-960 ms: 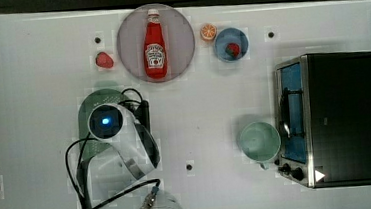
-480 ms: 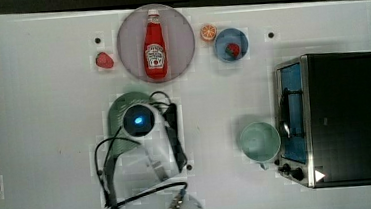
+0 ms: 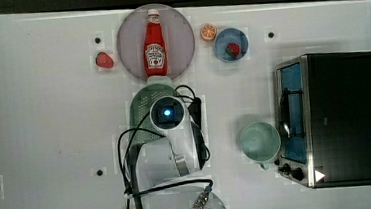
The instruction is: Drag strainer left to right.
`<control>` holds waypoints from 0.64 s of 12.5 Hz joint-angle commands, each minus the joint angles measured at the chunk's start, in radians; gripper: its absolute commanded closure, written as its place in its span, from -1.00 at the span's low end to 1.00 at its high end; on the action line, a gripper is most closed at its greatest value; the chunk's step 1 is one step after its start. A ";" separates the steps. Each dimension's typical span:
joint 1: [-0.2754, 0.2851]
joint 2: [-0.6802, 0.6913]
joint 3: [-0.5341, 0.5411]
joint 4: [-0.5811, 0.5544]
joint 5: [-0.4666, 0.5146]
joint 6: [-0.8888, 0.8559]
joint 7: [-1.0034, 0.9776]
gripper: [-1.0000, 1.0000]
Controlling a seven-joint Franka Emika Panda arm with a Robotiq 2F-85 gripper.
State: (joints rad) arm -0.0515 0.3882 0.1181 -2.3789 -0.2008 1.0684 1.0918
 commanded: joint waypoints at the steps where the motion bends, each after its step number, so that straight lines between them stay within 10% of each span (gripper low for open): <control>1: -0.002 -0.021 -0.039 0.027 -0.004 -0.003 -0.132 -1.00; 8: -0.003 -0.022 -0.171 0.029 -0.005 0.014 -0.260 -1.00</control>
State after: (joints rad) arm -0.0267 0.3838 -0.0383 -2.3555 -0.2100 1.0605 0.9004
